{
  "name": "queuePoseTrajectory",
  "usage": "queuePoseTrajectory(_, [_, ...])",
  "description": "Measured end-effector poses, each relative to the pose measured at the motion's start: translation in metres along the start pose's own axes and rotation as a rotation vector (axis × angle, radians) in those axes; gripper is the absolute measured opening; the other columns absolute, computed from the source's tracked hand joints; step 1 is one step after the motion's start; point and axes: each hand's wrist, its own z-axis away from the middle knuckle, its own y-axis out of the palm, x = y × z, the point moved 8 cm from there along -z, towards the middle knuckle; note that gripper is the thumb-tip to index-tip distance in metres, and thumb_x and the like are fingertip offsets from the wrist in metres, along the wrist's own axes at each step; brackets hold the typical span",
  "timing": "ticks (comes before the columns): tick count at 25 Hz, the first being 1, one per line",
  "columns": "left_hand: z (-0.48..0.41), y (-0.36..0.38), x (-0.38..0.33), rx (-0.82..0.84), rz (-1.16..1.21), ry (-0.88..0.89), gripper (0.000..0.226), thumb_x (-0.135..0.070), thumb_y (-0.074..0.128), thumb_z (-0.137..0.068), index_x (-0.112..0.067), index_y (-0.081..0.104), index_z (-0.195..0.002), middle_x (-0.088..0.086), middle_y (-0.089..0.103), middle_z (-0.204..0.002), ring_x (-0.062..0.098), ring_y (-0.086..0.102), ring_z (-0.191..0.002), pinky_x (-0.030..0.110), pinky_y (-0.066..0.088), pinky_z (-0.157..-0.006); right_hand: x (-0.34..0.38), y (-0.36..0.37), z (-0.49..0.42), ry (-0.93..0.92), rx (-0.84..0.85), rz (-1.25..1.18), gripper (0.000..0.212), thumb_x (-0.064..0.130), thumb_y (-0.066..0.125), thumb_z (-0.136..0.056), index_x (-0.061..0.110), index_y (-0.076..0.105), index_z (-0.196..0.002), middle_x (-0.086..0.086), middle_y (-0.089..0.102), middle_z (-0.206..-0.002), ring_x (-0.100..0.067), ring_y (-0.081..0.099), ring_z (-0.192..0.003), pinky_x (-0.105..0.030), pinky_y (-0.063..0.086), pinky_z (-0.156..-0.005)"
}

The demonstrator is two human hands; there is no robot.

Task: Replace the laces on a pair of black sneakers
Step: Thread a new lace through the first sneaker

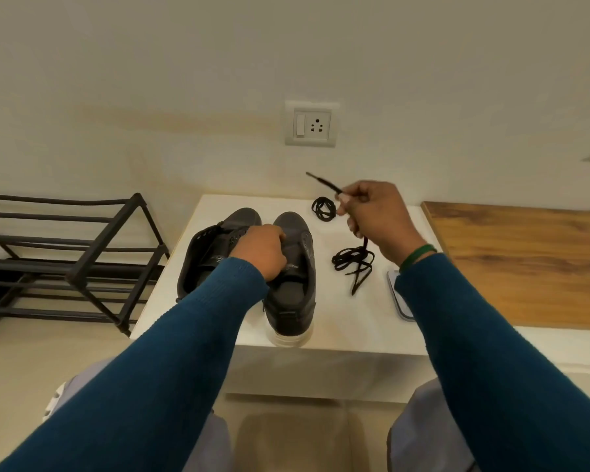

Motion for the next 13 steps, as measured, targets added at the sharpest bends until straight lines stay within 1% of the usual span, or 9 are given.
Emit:
queuePoseTrajectory(1, [0.002,0.0,-0.002,0.015,-0.018,0.016,0.047,-0.003,0.059,-0.091,-0.019,0.059,-0.136,0.009,0.061,-0.132,0.026,0.062,-0.112,0.036,0.05,-0.101,-0.016,0.006,0.002,0.058,0.027,0.121,0.015,0.021,0.064,-0.098,0.008,0.069,-0.092,-0.007,0.07,-0.077,-0.014,0.053,-0.054,-0.022,0.043,-0.046])
queuePoseTrajectory(2, [0.004,0.0,-0.002,0.028,-0.029,0.029,0.046,-0.002,0.059,-0.09,-0.019,0.061,-0.133,0.008,0.062,-0.13,0.025,0.062,-0.111,0.033,0.049,-0.098,-0.028,0.01,0.005,0.089,0.038,0.209,0.025,0.03,0.067,-0.095,0.007,0.07,-0.087,-0.006,0.069,-0.076,-0.012,0.053,-0.052,-0.021,0.043,-0.046])
queuePoseTrajectory(3, [0.007,0.001,-0.002,0.033,-0.033,0.035,0.045,-0.002,0.059,-0.09,-0.019,0.062,-0.132,0.007,0.062,-0.129,0.024,0.061,-0.112,0.032,0.048,-0.097,-0.035,0.013,0.005,0.097,0.042,0.259,0.031,0.036,0.069,-0.093,0.006,0.07,-0.085,-0.006,0.069,-0.075,-0.01,0.054,-0.05,-0.019,0.043,-0.046])
queuePoseTrajectory(4, [0.008,0.002,0.0,0.033,-0.028,0.036,0.045,-0.002,0.059,-0.09,-0.019,0.063,-0.131,0.005,0.062,-0.13,0.023,0.061,-0.112,0.031,0.048,-0.097,-0.04,0.014,0.003,0.098,0.051,0.283,0.032,0.036,0.07,-0.092,0.006,0.069,-0.085,-0.006,0.07,-0.075,-0.008,0.057,-0.048,-0.018,0.045,-0.045])
queuePoseTrajectory(5, [0.009,0.003,0.001,0.029,-0.015,0.04,0.042,-0.003,0.059,-0.09,-0.019,0.065,-0.129,0.004,0.063,-0.129,0.022,0.061,-0.111,0.03,0.047,-0.096,-0.045,0.017,0.002,0.111,0.08,0.286,0.026,0.032,0.069,-0.093,0.007,0.069,-0.088,-0.008,0.071,-0.076,-0.007,0.058,-0.046,-0.018,0.046,-0.045])
queuePoseTrajectory(7, [0.009,0.003,0.004,0.022,0.032,0.055,0.032,-0.007,0.057,-0.092,-0.019,0.071,-0.119,0.002,0.066,-0.124,0.016,0.06,-0.102,0.026,0.045,-0.091,-0.061,0.027,0.003,0.19,0.193,0.314,0.009,0.019,0.064,-0.097,0.012,0.069,-0.099,-0.01,0.073,-0.078,-0.008,0.061,-0.047,-0.02,0.048,-0.045])
queuePoseTrajectory(9, [0.005,-0.001,0.003,-0.008,0.076,0.081,0.025,-0.013,0.057,-0.096,-0.02,0.074,-0.113,-0.001,0.068,-0.122,0.01,0.056,-0.095,0.023,0.041,-0.087,-0.078,0.034,0.005,0.246,0.269,0.43,0.013,0.014,0.058,-0.1,0.014,0.07,-0.104,-0.009,0.072,-0.08,-0.01,0.064,-0.057,-0.021,0.051,-0.05])
queuePoseTrajectory(11, [-0.003,-0.005,-0.002,-0.058,0.101,0.121,0.023,-0.017,0.057,-0.097,-0.02,0.075,-0.111,-0.003,0.069,-0.121,0.005,0.052,-0.093,0.021,0.038,-0.088,-0.088,0.036,0.005,0.283,0.24,0.448,0.015,0.012,0.057,-0.1,0.007,0.071,-0.104,-0.009,0.071,-0.085,-0.014,0.067,-0.067,-0.024,0.056,-0.057])
queuePoseTrajectory(13, [-0.012,-0.001,-0.007,-0.039,0.171,0.141,0.022,-0.016,0.058,-0.097,-0.02,0.076,-0.109,-0.005,0.071,-0.117,0.001,0.054,-0.09,0.02,0.04,-0.088,-0.09,0.041,0.003,0.285,0.214,0.421,0.014,0.01,0.058,-0.099,0.005,0.069,-0.105,-0.01,0.071,-0.089,-0.016,0.07,-0.07,-0.025,0.059,-0.062])
